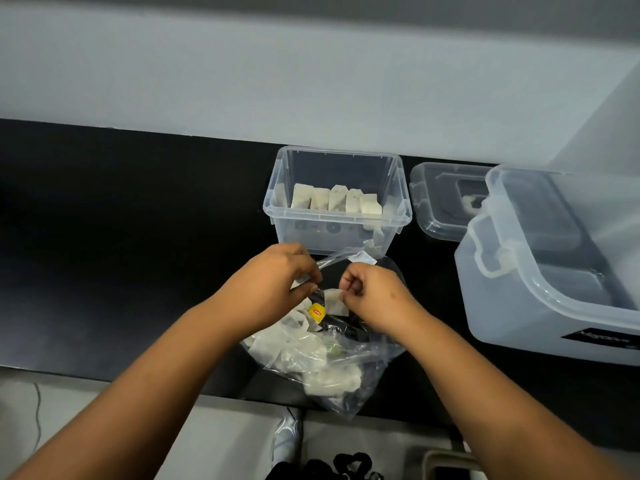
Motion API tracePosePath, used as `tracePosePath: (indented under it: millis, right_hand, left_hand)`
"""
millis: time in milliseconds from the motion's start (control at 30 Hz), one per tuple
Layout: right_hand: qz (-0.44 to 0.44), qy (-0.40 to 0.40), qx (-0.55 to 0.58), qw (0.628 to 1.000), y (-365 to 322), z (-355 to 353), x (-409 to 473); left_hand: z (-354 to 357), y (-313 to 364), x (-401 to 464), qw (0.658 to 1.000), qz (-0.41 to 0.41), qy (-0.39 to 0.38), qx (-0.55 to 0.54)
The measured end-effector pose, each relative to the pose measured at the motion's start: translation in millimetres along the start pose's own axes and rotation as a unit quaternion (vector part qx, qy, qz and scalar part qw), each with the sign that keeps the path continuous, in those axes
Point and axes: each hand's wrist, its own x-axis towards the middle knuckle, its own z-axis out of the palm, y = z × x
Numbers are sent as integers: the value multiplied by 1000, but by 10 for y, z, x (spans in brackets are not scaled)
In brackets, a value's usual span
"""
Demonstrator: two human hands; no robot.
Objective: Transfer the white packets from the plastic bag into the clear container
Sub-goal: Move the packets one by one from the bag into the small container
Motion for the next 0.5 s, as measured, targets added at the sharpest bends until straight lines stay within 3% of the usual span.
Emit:
tracePosePath:
  millis: [200, 500]
  right_hand:
    - [48, 10, 32, 998, 119, -77, -68]
    - [56, 21, 41, 997, 161, -95, -117]
  left_hand:
    - [237, -47, 162, 990, -50, -118, 51]
    - [544, -125, 303, 970, -40, -203, 123]
